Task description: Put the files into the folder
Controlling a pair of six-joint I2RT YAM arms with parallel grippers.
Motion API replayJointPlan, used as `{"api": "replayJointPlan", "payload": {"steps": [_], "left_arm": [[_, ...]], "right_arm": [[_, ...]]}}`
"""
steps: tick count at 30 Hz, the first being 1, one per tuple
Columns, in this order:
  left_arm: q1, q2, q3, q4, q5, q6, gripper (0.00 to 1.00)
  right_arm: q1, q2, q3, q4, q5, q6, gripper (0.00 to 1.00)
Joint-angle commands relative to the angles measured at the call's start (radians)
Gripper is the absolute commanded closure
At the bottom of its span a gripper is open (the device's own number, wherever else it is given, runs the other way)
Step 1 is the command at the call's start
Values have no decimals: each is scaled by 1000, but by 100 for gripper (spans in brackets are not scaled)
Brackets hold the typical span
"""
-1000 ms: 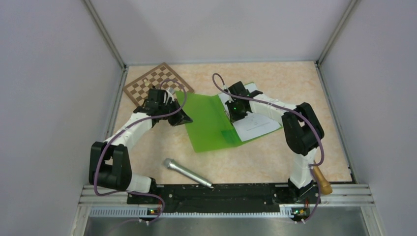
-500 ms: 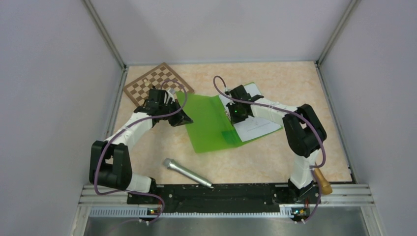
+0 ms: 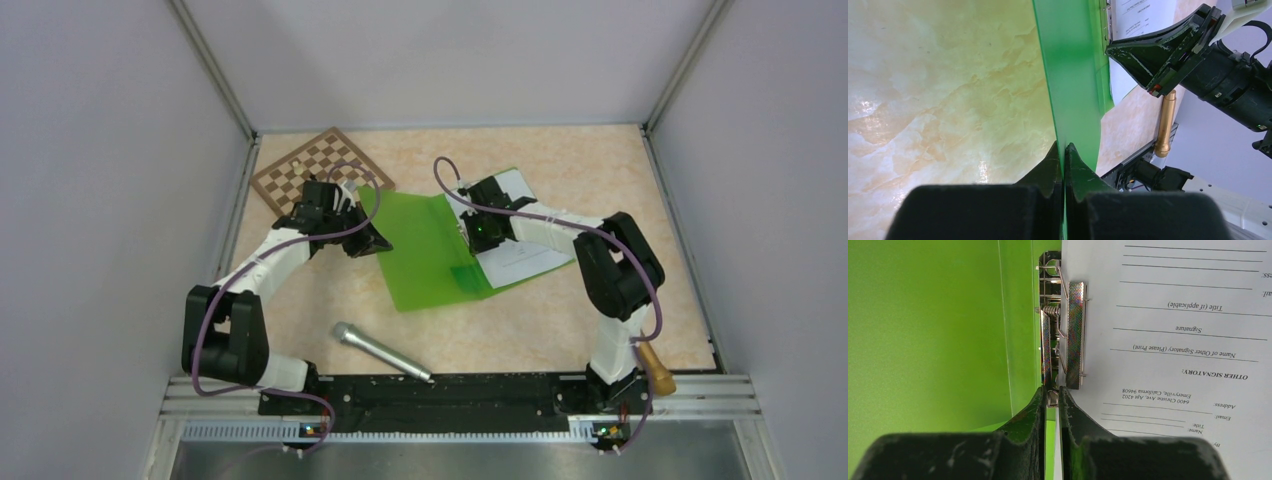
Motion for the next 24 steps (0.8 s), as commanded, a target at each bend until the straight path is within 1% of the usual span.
{"api": "replayJointPlan", "payload": {"steps": [1, 4, 9, 14, 17, 21, 24], "left_arm": [[4, 10, 29, -15, 30, 28, 100], [3, 13, 34, -14, 36, 27, 100], [3, 17, 37, -14, 40, 24, 100], [3, 24, 37, -9, 49, 15, 100], [3, 20, 33, 3, 54, 7, 100], [3, 19, 31, 1, 57, 8, 100], [3, 18, 33, -4, 54, 13, 100]], "right_arm": [[-12, 96, -73, -68, 115, -18, 100], [-2, 113, -77, -66, 164, -24, 100], [47, 127, -88, -80, 308, -43, 100], [72, 107, -107, -67, 333, -20, 100], [73, 112, -108, -62, 310, -11, 100], [73, 68, -107, -47, 177, -7, 100], [73, 32, -87, -59, 106, 4, 100]]}}
